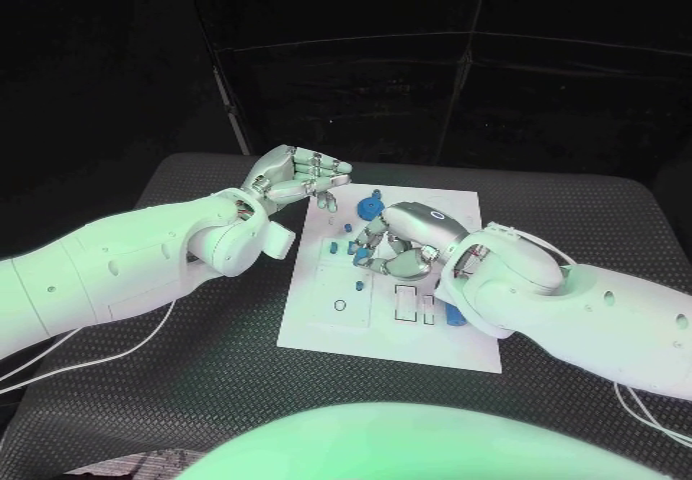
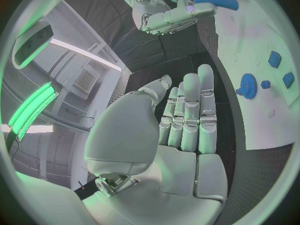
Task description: Assemble the parts on the task board
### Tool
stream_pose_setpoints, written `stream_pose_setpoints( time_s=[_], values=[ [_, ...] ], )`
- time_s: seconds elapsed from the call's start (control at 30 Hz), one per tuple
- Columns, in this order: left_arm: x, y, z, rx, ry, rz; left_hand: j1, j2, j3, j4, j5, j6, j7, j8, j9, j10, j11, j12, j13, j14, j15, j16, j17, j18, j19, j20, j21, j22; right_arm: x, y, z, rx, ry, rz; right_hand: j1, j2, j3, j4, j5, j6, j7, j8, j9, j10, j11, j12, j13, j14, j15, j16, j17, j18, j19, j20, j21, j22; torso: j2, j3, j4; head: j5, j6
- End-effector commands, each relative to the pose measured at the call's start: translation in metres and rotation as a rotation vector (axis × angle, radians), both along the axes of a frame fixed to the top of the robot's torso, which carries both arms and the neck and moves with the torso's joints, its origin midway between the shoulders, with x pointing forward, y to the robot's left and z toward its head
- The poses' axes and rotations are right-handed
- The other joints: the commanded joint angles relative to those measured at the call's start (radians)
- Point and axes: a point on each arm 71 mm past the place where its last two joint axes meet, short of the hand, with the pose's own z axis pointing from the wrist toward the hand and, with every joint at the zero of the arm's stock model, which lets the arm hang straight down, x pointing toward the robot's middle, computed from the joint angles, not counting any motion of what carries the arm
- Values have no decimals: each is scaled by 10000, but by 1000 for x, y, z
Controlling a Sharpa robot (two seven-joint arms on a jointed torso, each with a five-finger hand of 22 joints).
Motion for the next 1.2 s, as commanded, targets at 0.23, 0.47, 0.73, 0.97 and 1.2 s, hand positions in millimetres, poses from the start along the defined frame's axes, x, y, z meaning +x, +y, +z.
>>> stream_pose_setpoints(
  time_s=[0.23, 0.47, 0.73, 0.97, 1.2],
  values=[
    [2, -1, 0, -82, -5, -32, -11, 78, -32, 1, 29, -5, 36, -51, -10, -88, -7, -41, 15, -64, 15, -42, -17, 194, 8, 90, -51, -9, -11, 30, -25, -198, 95, 1166, 98, -11, 62, -42, 84, 65, 20, 23, 12, 51, -8, -76, 0, 214, -51, 28, -16, -178, 56, -7, 58, -2, 28, 16, -20, 306, 2],
    [3, 0, -1, -61, -1, 10, -3, 80, -37, -3, 29, -14, 40, -58, -12, -99, -5, -43, 16, -70, 16, -44, -18, 195, 9, 91, -61, -19, -13, 36, -37, -532, 194, 1434, 110, -37, 63, -66, 98, 53, 30, 13, 7, 42, 1, -104, -2, 211, -46, 30, -20, -178, 51, -5, 58, -3, 18, 16, -14, 407, 2],
    [4, -1, -1, -76, 5, -23, -2, 80, -39, -4, 28, -18, 41, -60, -13, -103, -4, -44, 16, -73, 16, -44, -18, 196, 9, 91, -64, -21, -12, 38, -47, -867, 347, 1546, 115, -43, 64, -74, 101, 52, 31, 12, 7, 41, 2, -110, -2, 211, -45, 33, -17, -178, 50, -4, 58, -2, 14, 16, -18, 512, 2],
    [4, -2, -1, -74, 21, -35, -2, 80, -39, -4, 28, -18, 41, -60, -13, -103, -4, -44, 16, -73, 16, -44, -18, 196, 9, 91, -64, -21, -13, 39, -52, -1060, 460, 1615, 121, -44, 66, -80, 104, 54, 31, 11, 7, 42, 2, -114, -2, 212, -44, 41, -4, -180, 53, -4, 62, 4, 9, 9, -18, 533, 2],
    [4, -2, -1, -67, 63, -62, 0, 80, -43, -5, 28, -26, 44, -66, -15, -111, -1, -46, 16, -78, 18, -46, -19, 196, 9, 93, -70, -27, -14, 38, -54, -1241, 566, 1698, 125, -44, 69, -86, 108, 59, 31, 13, 7, 47, 3, -119, -1, 214, -43, 52, 13, -182, 60, -3, 70, 17, 7, 6, -14, 570, 2]
  ],
)
